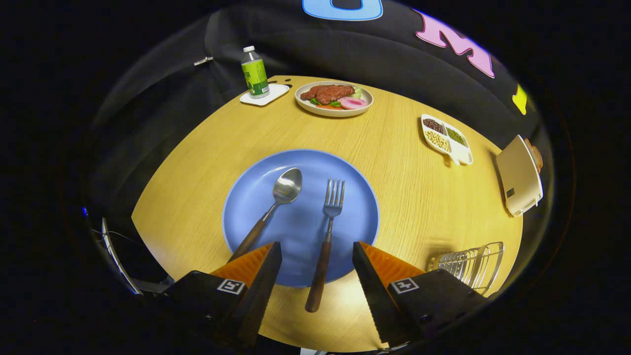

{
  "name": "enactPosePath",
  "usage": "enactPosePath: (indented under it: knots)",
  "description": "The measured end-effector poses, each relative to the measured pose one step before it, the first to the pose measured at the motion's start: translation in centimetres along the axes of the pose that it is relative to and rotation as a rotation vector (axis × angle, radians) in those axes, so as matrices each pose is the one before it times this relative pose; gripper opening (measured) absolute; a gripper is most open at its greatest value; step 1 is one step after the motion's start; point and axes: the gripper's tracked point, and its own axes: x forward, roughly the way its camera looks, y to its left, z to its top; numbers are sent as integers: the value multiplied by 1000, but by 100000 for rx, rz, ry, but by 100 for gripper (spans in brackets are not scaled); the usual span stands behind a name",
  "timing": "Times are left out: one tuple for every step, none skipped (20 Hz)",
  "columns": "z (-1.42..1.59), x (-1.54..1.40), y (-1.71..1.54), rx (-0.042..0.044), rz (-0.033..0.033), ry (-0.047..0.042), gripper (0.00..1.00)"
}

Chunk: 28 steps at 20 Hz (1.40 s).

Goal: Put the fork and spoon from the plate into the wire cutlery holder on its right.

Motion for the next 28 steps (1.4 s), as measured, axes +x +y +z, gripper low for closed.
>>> enactPosePath:
  knots:
    - [-168, 594, -40, 196, 52, 1476, 88]
    - [-228, 483, -61, -106, -271, 1500, 83]
    - [-286, 381, 36, 219, 315, 1683, 80]
    - [-256, 268, 60, 336, 279, 1781, 78]
    - [-211, 386, 116, 833, 635, 1510, 77]
    - [-239, 156, 85, 688, 245, 1854, 71]
    - [-190, 225, -62, 528, 368, 1188, 65]
    - [-82, 178, 144, 335, 593, 950, 54]
    - [-121, 35, -18, 46, -148, 575, 50]
    - [-100, 74, -138, 218, -307, 374, 44]
    - [-162, -27, -260, 470, -826, 1033, 40]
    - [-102, -273, -54, 1629, 294, 1274, 28]
    - [-1, 503, 9, 1700, 666, 1362, 24]
    - [-35, -317, -154, 2434, 502, 656, 22]
    - [-157, 133, 167, 2169, 2204, 1630, 17]
    - [-24, -111, -42, 1704, 2006, 184, 12]
    - [-72, -326, -135, 793, 1788, 771, 11]
    - [-127, -326, 115, 141, 1548, 786, 9]
    - [39, -461, -109, -472, 919, -409, 9]
    - [-75, -589, -280, -210, 382, -458, 8]
    - [-110, -686, -282, 549, 466, -393, 8]
    - [22, -829, -33, 847, 1259, -526, 9]
    - [123, -836, -264, 897, 880, -745, 8]
    - [-285, -1060, -277, 488, 1319, 633, 9]
    - [-136, -1101, -256, 441, 1211, 36, 8]
    - [-202, -1188, -382, 155, 806, -173, 8]
    - [-134, -1294, -576, -274, 500, -434, 8]
    - [-263, -1239, -639, -692, 460, -61, 8]
